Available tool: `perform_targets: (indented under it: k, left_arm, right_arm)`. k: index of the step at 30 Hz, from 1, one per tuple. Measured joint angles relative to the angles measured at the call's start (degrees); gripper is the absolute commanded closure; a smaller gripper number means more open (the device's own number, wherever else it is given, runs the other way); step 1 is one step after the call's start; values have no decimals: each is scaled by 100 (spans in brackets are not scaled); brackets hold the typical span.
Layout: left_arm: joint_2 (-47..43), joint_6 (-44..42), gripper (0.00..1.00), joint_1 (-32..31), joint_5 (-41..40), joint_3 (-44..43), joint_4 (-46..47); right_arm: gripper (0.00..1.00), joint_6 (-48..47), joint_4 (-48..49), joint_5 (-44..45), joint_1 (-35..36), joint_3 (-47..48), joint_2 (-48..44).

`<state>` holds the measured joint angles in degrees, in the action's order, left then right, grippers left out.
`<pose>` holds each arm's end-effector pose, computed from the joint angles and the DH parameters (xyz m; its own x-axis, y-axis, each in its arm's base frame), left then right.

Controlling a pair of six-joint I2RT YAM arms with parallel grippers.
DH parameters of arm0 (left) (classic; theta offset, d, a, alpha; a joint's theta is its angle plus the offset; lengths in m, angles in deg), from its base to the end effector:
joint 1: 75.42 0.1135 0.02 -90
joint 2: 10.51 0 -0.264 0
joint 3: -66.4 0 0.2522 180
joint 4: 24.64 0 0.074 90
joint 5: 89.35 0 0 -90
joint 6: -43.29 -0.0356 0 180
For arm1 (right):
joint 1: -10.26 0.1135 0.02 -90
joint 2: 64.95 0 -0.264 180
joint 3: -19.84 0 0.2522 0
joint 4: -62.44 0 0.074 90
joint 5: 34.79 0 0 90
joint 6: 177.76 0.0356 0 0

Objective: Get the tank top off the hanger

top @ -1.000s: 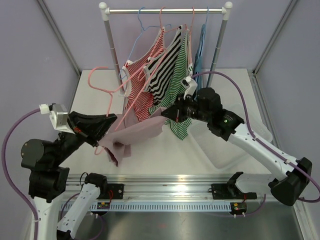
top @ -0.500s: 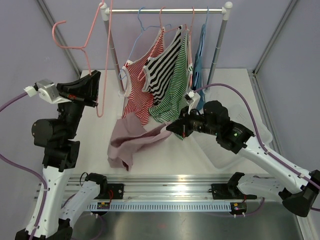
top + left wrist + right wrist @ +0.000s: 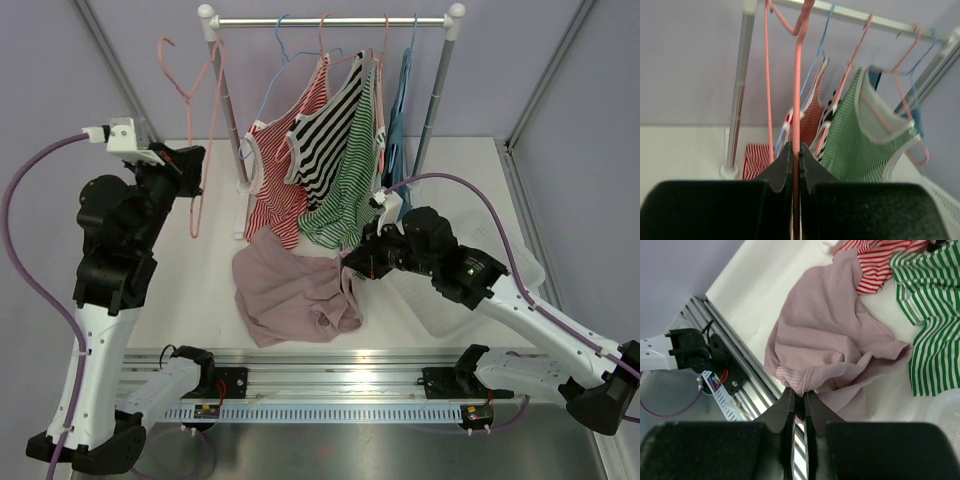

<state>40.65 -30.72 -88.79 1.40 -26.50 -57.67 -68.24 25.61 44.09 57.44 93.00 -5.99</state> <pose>0.1468 -0.0354 0.5036 0.0745 -0.3008 -0.9508 0.2750 0.9227 -0.2704 0.1506 0.1726 0.3596 -0.5274 -0.0868 -0.8452 -0.7050 0.5998 0.3784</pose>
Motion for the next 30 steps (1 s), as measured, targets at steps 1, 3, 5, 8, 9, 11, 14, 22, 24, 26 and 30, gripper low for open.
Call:
perform_targets:
  k: [1, 3, 5, 8, 9, 11, 14, 22, 24, 26, 30]
  left_arm:
    - [31, -20, 100, 0, 59, 72, -186]
    - [160, -83, 100, 0, 240, 168, -509]
    - [380, -109, 100, 0, 372, 149, -730]
    - [955, -133, 100, 0, 529, -70, -1032]
    - [1178, -151, 100, 0, 562, -240, -1141]
    - [1648, -190, 100, 0, 586, -649, -1298]
    - [2269, -254, 100, 0, 581, -1327, -1399]
    - [3027, -310, 100, 15, 581, -2284, -1318]
    - [3279, -310, 100, 33, 586, -2605, -1327]
    - [3630, -315, 100, 52, 584, -3056, -1325]
    - [4371, -358, 100, 68, 573, -3906, -1410]
  right_arm:
    - [64, -15, -4, 7, 2, -52, 35]
    - [38, -52, -11, 13, 7, -184, 74]
    - [1, -63, -22, 17, 11, -297, 81]
    - [0, -118, -42, 22, 17, -400, 76]
    - [1, -118, -42, 24, 17, -420, 66]
    - [1, -118, -42, 24, 17, -452, 15]
    - [0, -116, -42, 13, 20, -498, -94]
    - [1, -114, -35, 0, 20, -643, -291]
    - [1, -114, -35, -4, 20, -662, -254]
    - [0, -114, -28, -13, 20, -662, -195]
    - [1, -114, 13, -48, 20, -662, -70]
